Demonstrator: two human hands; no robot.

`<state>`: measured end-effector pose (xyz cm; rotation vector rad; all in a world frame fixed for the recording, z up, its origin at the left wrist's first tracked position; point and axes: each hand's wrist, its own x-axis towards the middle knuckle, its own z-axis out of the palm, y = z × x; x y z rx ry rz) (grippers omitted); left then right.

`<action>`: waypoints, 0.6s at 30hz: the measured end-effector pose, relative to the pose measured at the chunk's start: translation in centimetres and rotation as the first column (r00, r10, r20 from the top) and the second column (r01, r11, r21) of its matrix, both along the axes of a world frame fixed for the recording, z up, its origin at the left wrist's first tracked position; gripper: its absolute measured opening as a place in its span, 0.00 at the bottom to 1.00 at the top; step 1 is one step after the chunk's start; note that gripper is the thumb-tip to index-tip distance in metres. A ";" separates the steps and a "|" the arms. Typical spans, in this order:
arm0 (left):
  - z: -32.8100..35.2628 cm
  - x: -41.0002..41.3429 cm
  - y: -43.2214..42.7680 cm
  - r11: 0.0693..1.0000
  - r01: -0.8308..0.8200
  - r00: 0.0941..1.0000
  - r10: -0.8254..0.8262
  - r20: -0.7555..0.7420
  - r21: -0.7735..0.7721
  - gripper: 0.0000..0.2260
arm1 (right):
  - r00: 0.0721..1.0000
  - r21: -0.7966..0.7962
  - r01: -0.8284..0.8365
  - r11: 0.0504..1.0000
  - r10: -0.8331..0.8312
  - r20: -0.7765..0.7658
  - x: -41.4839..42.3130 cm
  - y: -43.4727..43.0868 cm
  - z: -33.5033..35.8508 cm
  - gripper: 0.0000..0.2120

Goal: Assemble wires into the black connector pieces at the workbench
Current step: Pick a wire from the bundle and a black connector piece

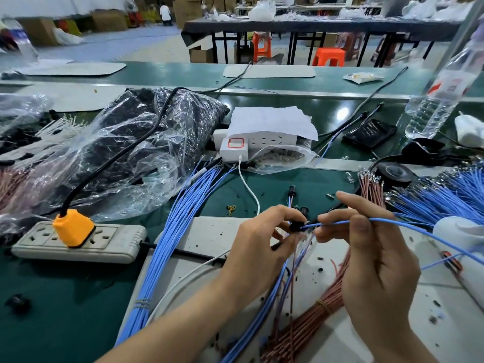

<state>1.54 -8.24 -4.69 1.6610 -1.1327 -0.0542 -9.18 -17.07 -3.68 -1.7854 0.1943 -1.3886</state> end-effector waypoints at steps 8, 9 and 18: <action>0.0 0.0 0.1 1.000 -0.008 0.996 0.008 0.085 -0.002 0.09 | 0.998 0.015 0.013 1.000 -0.012 -0.060 -0.1 0.1 0.1 0.13; 0.0 0.1 0.1 1.000 -0.011 0.995 0.011 0.097 0.000 0.09 | 0.998 0.021 0.017 1.000 -0.016 -0.057 -0.1 0.0 0.2 0.12; -0.1 0.1 0.0 1.000 -0.016 0.988 0.017 0.151 -0.012 0.15 | 0.980 0.089 0.014 0.996 0.004 -0.197 0.1 -0.4 0.4 0.10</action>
